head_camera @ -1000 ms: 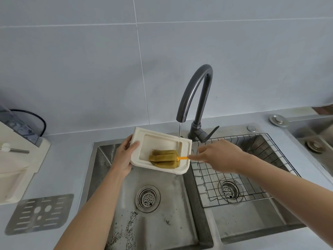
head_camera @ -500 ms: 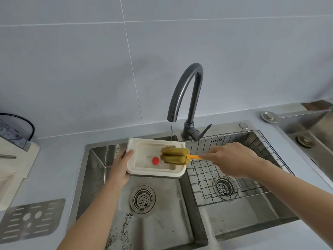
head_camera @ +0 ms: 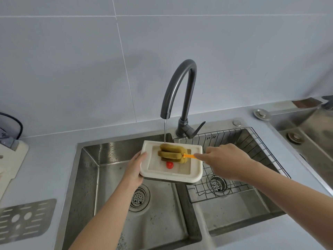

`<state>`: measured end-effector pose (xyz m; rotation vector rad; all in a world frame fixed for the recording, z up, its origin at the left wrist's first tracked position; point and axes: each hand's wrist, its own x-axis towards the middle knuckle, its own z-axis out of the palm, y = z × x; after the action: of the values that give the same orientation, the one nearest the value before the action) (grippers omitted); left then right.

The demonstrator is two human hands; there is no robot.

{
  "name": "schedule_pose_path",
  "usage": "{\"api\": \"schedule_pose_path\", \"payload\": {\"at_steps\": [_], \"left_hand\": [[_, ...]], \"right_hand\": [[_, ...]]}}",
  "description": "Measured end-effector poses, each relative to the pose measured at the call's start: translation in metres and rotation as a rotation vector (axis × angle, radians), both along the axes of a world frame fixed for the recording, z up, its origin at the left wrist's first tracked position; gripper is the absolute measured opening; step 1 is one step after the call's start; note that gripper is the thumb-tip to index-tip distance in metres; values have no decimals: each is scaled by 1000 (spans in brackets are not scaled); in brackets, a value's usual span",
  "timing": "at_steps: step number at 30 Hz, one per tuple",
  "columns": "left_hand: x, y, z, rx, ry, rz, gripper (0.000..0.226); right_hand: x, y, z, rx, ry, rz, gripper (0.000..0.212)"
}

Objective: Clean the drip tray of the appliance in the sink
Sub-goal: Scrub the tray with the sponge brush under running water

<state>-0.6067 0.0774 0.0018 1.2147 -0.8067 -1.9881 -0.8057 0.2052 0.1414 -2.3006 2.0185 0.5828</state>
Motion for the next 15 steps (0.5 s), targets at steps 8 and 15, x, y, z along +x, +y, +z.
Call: {"api": "schedule_pose_path", "payload": {"at_steps": [8, 15], "left_hand": [[-13, 9, 1, 24, 34, -96, 25], [-11, -2, 5, -31, 19, -139, 25]], "right_hand": [[3, -13, -11, -11, 3, -48, 52], [-13, -34, -11, 116, -191, -107, 46]]}}
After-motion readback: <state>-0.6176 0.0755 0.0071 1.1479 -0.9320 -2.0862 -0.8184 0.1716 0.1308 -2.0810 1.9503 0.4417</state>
